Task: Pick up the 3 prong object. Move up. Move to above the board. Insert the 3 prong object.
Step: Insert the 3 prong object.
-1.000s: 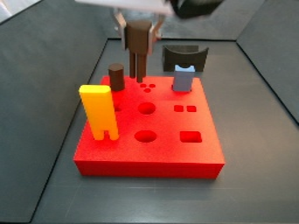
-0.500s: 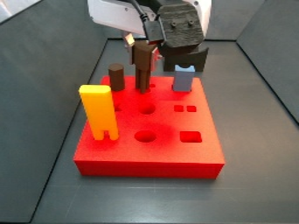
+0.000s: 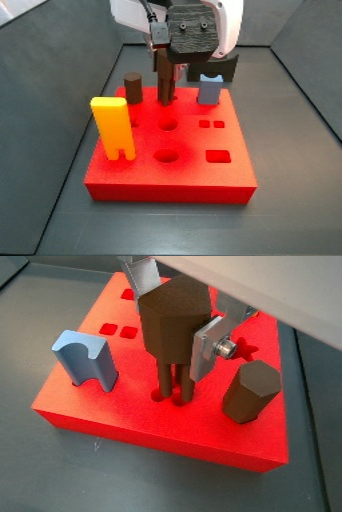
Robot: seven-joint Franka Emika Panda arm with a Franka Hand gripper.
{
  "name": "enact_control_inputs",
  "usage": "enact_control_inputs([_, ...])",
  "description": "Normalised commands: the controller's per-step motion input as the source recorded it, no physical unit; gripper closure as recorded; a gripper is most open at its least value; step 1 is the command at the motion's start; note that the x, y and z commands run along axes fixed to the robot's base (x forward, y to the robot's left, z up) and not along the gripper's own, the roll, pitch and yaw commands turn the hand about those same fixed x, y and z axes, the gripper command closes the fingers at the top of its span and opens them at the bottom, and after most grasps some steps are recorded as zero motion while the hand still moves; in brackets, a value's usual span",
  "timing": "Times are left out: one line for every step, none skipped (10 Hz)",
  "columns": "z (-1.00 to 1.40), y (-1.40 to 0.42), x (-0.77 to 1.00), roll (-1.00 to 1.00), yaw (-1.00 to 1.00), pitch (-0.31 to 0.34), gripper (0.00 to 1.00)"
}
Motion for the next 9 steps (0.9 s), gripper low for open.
enact_control_inputs([-0.29,0.12,0.35,0.00,0.07,0.000,1.00])
enact_control_inputs([-0.34,0.17,0.47,0.05,0.00,0.000,1.00])
enact_control_inputs([0.00,0.00,0.00,0.00,-0.01,0.000,1.00])
enact_control_inputs([-0.10,0.00,0.00,0.00,0.00,0.000,1.00])
enact_control_inputs([-0.95,0.00,0.03,0.17,-0.04,-0.064,1.00])
enact_control_inputs([-0.97,0.00,0.03,0.14,-0.05,-0.081,1.00])
enact_control_inputs([-0.96,0.00,0.05,0.14,-0.04,-0.089,1.00])
enact_control_inputs([-0.94,0.00,0.01,0.15,0.00,-0.089,1.00])
enact_control_inputs([-0.87,0.00,0.00,0.16,0.00,-0.114,1.00])
